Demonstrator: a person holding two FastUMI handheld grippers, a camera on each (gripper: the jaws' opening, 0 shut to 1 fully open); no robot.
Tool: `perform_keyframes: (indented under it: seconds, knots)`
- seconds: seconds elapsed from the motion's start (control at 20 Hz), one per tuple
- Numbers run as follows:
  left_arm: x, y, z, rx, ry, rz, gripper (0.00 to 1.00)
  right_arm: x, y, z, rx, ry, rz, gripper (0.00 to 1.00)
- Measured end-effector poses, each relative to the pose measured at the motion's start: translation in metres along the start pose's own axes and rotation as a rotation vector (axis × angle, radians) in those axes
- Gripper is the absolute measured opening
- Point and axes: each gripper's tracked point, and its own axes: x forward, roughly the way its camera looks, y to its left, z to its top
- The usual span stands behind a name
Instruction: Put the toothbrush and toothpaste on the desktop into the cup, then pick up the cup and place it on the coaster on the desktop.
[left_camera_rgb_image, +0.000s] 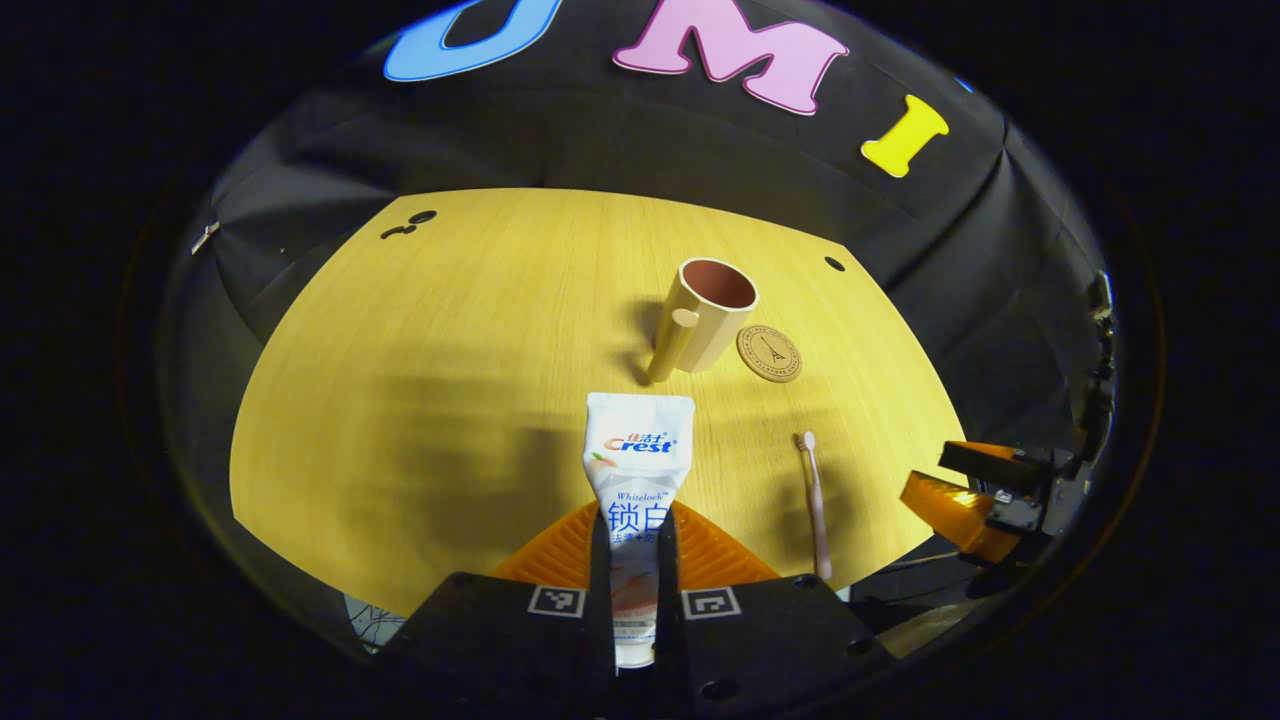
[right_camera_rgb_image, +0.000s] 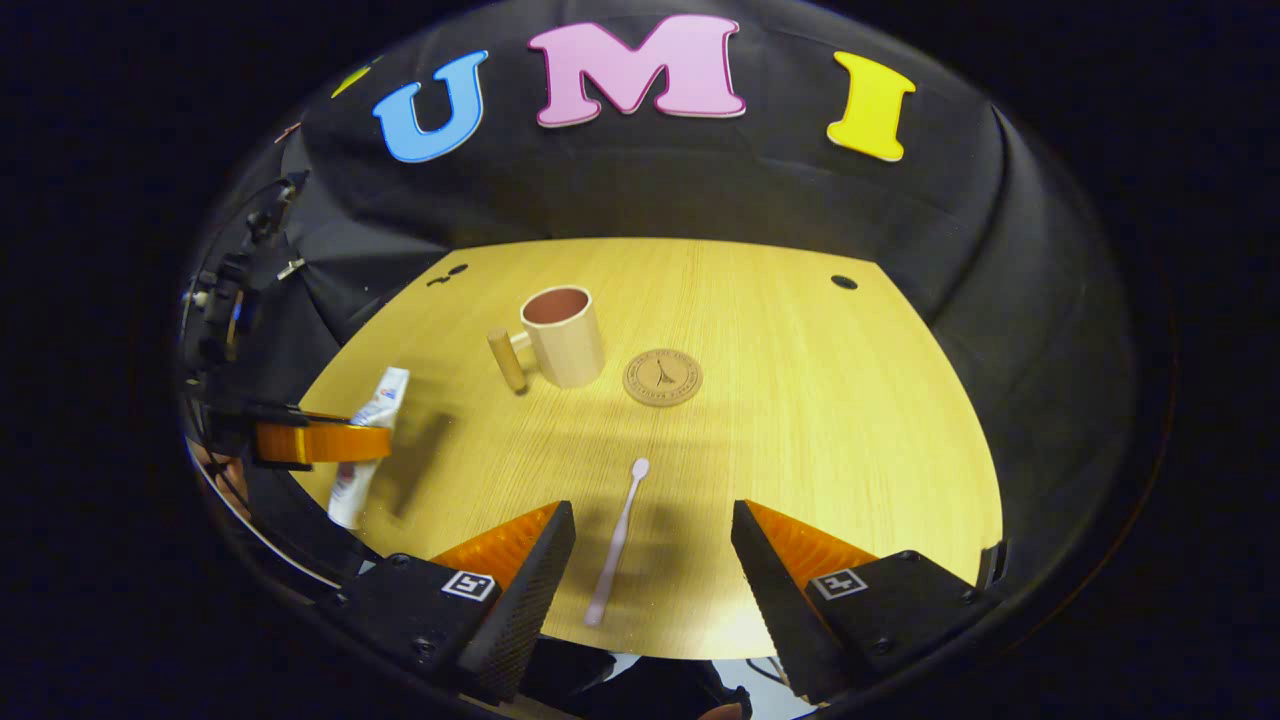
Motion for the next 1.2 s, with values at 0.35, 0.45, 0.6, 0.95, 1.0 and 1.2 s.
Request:
perform_keyframes:
  seconds: [0.35, 0.45, 0.6, 0.95, 1.0, 1.2]
  knots:
    - [-0.019, 0.032, -0.019, 0.014, 0.009, -0.016, 0.20, 0.054, 0.022, -0.032, 0.014, 0.147, -0.031, 0.92]
    - [-0.024, 0.035, -0.023, 0.009, 0.008, -0.027, 0.20, 0.065, 0.028, -0.038, 0.064, 0.181, -0.041, 0.86]
    - [-0.026, 0.043, -0.029, 0.010, 0.009, -0.037, 0.20, 0.079, 0.029, -0.041, 0.092, 0.208, -0.075, 0.81]
    - [-0.030, 0.054, -0.031, -0.010, 0.011, -0.036, 0.20, 0.096, 0.024, -0.054, 0.064, 0.296, -0.115, 0.63]
    - [-0.030, 0.055, -0.032, -0.012, 0.009, -0.035, 0.21, 0.096, 0.029, -0.057, 0.069, 0.310, -0.094, 0.46]
    - [-0.030, 0.055, -0.034, -0.027, 0.001, -0.029, 0.20, 0.093, 0.030, -0.059, 0.051, 0.329, -0.083, 0.24]
